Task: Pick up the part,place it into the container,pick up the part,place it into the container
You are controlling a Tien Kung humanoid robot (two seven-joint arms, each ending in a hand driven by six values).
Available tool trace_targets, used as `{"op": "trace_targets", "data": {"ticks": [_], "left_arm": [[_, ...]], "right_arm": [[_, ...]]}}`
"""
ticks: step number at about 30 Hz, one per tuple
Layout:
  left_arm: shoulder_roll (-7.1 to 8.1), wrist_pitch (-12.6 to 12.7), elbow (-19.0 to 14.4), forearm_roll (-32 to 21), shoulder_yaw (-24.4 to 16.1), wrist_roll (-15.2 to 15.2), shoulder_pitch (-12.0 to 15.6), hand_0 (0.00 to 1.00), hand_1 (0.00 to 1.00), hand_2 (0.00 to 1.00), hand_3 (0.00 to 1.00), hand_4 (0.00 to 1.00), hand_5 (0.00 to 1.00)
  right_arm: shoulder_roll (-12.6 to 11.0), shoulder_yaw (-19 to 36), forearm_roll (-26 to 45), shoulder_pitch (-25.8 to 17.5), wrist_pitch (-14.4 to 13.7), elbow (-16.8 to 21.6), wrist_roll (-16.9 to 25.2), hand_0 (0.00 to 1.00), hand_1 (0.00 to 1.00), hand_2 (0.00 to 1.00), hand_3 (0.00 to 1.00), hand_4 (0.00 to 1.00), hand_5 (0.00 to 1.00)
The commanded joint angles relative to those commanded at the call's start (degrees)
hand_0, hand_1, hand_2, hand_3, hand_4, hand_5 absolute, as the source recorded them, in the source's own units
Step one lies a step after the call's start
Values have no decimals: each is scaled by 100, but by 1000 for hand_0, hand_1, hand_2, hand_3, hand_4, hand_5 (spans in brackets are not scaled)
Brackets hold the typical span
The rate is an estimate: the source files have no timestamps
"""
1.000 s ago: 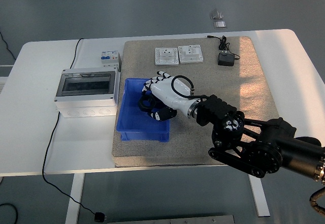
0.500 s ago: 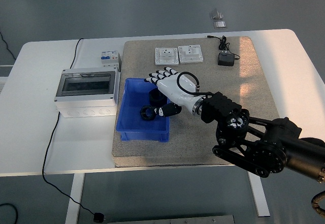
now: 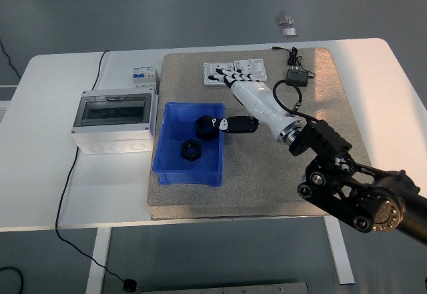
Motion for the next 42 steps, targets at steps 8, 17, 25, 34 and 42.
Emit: {"op": "trace_targets", "data": {"ticks": [8, 17, 25, 34, 42], "left_arm": [[-60, 2, 0, -95, 78, -11, 38, 708, 678, 632, 734, 814, 998], [-108, -43, 0, -106, 133, 68, 99, 708, 678, 635, 735, 813, 998], [-93, -75, 0, 72, 43, 144, 76, 710, 679, 640, 738, 814, 998], [-89, -89, 0, 62, 50, 213, 65, 711, 680, 638, 740, 813, 998], [-101, -44, 0, -21, 45, 171, 58, 710, 682, 654, 743, 813, 998]], "right_arm": [[-351, 1103, 1563, -1047, -258, 333, 1257, 998, 998, 998, 927, 790, 493], [-364, 2043, 3340, -2199, 161, 367, 2327, 945, 883, 860, 815, 814, 499], [-259, 1983, 4845, -2373, 202, 284, 2703, 925, 865, 837, 799, 823, 512], [-221, 1819, 5853, -2348, 286, 240, 2824, 887, 813, 795, 772, 846, 534], [-212, 1792, 6150, -2342, 363, 192, 2999, 874, 803, 787, 762, 858, 551]]}}
